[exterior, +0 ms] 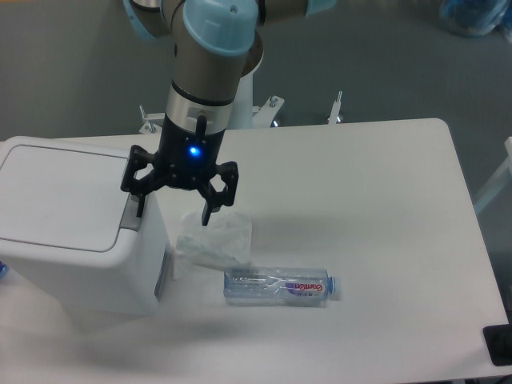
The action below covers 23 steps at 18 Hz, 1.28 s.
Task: Open the trash can
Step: 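Lower the gripper finger onto the lid's grey button and press it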
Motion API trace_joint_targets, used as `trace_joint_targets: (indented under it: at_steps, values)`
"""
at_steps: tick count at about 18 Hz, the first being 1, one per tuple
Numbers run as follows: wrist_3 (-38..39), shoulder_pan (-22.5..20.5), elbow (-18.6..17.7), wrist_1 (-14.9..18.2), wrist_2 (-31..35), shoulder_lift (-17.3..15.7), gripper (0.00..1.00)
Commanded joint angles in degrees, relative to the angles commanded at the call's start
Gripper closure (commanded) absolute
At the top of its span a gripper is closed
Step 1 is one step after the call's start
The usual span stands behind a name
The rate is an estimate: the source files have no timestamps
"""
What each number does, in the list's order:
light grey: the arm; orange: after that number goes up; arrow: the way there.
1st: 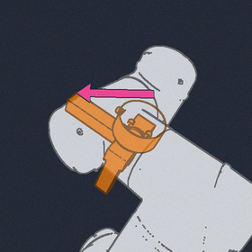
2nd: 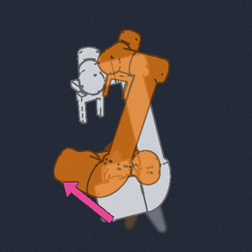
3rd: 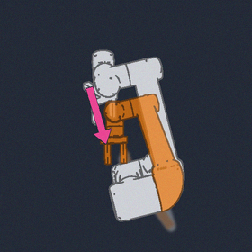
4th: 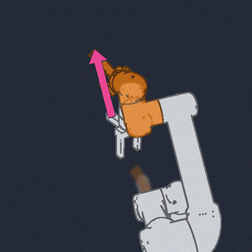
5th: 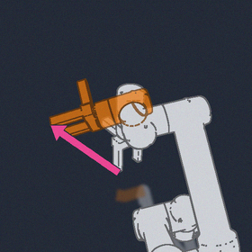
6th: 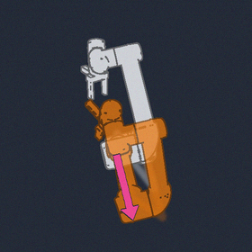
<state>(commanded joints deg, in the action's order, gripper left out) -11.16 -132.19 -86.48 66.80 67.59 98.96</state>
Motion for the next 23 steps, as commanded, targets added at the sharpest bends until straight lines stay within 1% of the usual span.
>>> trace_joint_targets:
  at_steps: [4,8,23]
  values:
    - [0.0,0.0,-0.26,0.09,0.18,0.18,0.0]
    - [-0.18,0.0,-1.32,-0.09,0.35,-0.09,0.0]
    - [-0.18,0.0,-1.32,-0.09,0.35,0.18,0.0]
